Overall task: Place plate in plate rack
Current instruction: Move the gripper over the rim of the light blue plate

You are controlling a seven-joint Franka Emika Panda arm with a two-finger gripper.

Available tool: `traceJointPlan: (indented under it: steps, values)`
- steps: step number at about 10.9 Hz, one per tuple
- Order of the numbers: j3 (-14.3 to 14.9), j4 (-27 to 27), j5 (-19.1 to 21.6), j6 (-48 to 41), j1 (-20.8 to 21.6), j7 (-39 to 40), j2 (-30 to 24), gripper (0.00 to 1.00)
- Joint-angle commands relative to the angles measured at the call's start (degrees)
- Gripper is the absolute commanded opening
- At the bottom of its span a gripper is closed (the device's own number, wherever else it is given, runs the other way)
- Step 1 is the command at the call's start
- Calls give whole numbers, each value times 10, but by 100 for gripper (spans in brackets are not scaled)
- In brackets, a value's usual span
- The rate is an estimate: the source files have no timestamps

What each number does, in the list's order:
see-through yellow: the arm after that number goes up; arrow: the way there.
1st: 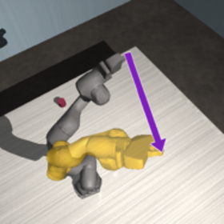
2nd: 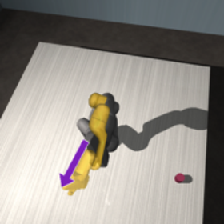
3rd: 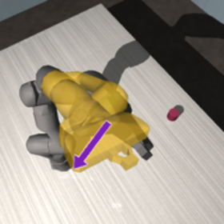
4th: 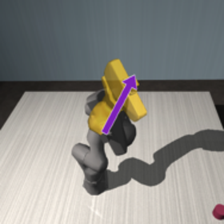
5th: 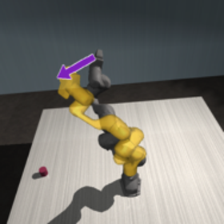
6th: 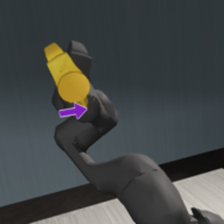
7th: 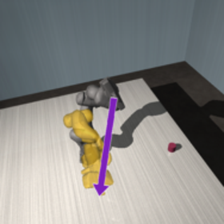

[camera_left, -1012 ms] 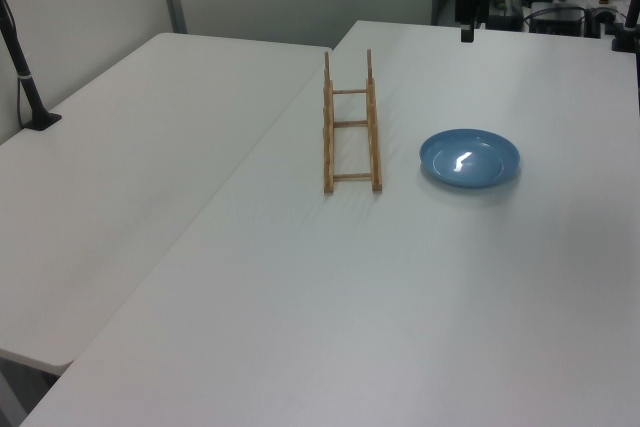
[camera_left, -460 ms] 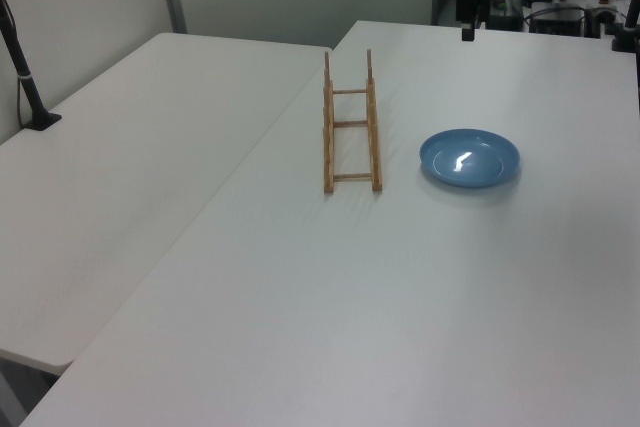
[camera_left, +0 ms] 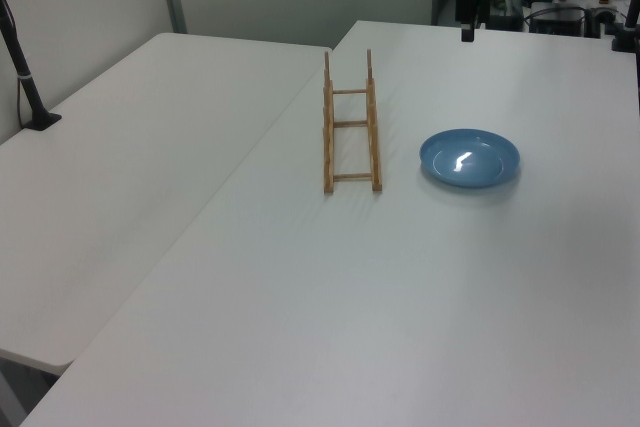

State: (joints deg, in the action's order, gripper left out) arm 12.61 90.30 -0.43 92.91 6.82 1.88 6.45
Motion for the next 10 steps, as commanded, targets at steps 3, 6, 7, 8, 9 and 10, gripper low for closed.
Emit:
traceJointPlan:
  steps: [3,6,7,8,9,10]
  values:
    - [1,7,72,11,-36,131,49,100]
    - [1,6,108,11,-77,229,101,100]
    - [1,6,108,13,-80,238,123,97]
    - [1,6,108,27,-87,252,140,94]
    - [1,7,108,45,-89,263,157,87]
    - [1,7,108,61,-94,269,171,80]
